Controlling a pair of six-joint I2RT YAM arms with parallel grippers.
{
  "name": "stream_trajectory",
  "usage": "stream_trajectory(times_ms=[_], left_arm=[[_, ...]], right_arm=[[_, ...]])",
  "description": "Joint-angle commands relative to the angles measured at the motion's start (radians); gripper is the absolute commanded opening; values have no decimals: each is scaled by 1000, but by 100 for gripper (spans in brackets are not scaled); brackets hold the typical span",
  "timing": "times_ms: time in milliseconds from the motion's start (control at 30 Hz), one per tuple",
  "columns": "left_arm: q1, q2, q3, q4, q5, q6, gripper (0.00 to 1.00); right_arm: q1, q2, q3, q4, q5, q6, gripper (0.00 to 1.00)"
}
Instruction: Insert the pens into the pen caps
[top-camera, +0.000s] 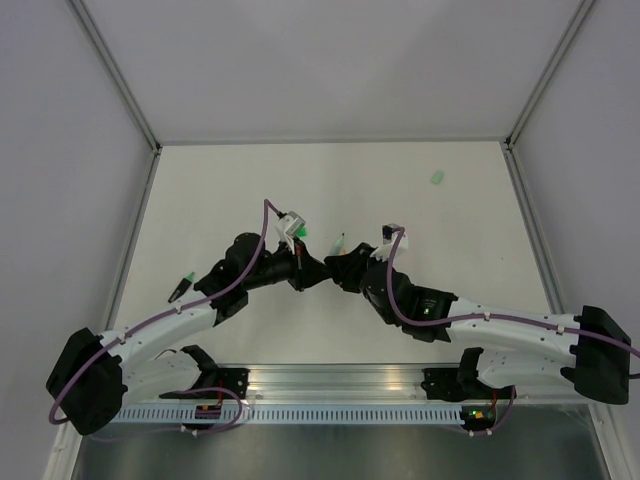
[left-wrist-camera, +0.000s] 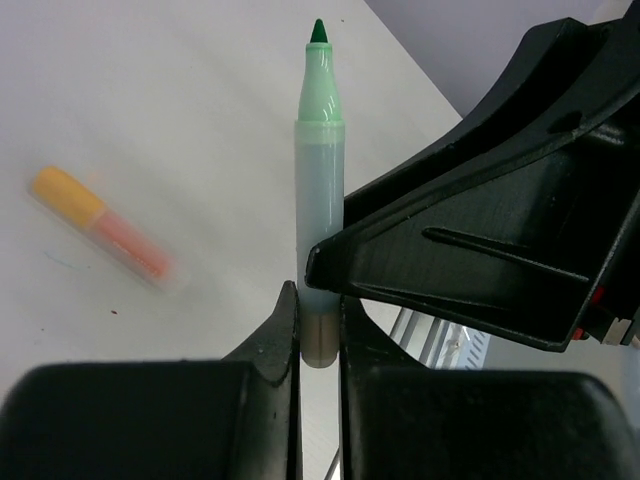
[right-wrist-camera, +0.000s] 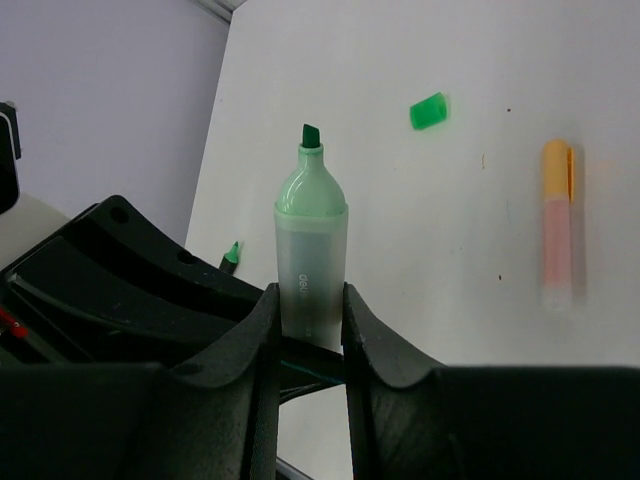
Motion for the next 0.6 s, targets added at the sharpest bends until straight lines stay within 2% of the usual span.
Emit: stream_trajectory(times_ms=[0, 67, 100, 167, 200, 233, 367, 567], left_arm=[[-1, -38, 6, 77, 5, -3, 2], [-1, -58, -2, 97, 33, -10, 2], [-1, -65, -6, 109, 68, -17, 2], [-1, -81, -23, 153, 105, -31, 2], [-1, -96, -28, 169, 145, -48, 2], [-1, -102, -37, 187, 166, -57, 2], [-1, -116, -60, 308, 277, -114, 2], [-3, -102, -91, 471, 421, -217, 2]], right_arm=[[22, -7, 40, 64, 2, -13, 4], [20, -19, 29, 84, 5, -36, 14], [20, -27, 21, 95, 6, -62, 28], [22, -60, -8, 138, 11, -105, 39], [22, -74, -17, 152, 26, -139, 50], [20, -103, -42, 173, 29, -164, 53], [20, -159, -109, 357, -38, -296, 56], [20, -225, -201, 546, -188, -400, 45]])
